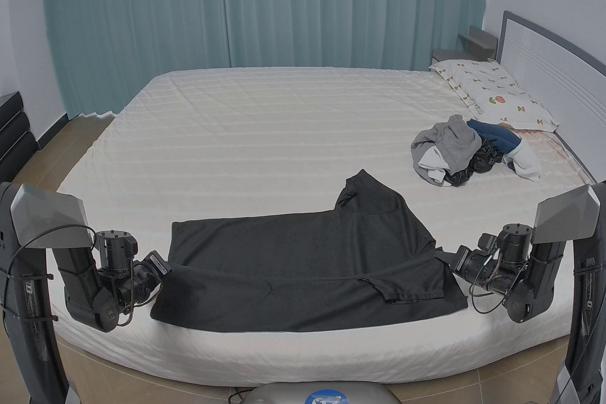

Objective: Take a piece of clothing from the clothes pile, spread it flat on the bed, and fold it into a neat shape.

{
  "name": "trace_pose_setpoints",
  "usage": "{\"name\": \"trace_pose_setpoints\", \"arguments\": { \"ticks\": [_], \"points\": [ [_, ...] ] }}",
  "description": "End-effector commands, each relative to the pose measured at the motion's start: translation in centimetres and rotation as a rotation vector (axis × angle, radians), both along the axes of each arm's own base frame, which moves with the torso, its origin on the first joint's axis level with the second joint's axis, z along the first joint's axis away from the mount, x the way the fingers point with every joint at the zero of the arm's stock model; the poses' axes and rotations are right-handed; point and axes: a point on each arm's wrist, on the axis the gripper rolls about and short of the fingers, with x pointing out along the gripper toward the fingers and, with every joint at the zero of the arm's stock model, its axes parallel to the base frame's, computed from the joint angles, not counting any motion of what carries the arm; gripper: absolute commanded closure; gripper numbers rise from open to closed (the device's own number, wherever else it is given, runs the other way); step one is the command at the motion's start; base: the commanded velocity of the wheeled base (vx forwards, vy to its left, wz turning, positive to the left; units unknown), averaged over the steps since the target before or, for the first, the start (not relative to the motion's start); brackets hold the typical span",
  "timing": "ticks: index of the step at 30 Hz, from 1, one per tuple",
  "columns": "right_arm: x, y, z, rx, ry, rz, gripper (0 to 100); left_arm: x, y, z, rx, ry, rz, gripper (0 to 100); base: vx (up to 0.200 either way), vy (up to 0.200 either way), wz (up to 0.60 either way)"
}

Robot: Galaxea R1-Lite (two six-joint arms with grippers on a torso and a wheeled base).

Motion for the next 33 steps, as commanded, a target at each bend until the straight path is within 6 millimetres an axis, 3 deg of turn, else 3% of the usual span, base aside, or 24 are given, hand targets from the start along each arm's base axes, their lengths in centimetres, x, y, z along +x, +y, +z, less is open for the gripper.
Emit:
{"name": "trace_pose_setpoints", "arguments": {
  "ticks": [1, 23, 28, 33],
  "points": [
    [-0.8, 0.0, 1.8, 0.008, -0.033, 0.015, 100, -0.8, 0.4, 1.5, -0.001, -0.026, 0.013, 100, 0.000, 0.000, 0.00],
    [-6.3, -0.4, 7.6, 0.032, -0.098, 0.124, 100, -4.4, 0.8, 6.1, 0.153, -0.102, -0.064, 100, 0.000, 0.000, 0.00],
    [-6.8, -0.4, 8.0, 0.040, -0.104, 0.151, 100, -5.1, 0.7, 5.9, 0.192, -0.063, -0.092, 100, 0.000, 0.000, 0.00],
    [-6.2, -0.6, 6.9, 0.040, -0.070, 0.141, 100, -4.8, 0.9, 5.4, 0.191, -0.041, -0.090, 100, 0.000, 0.000, 0.00]
  ]
}}
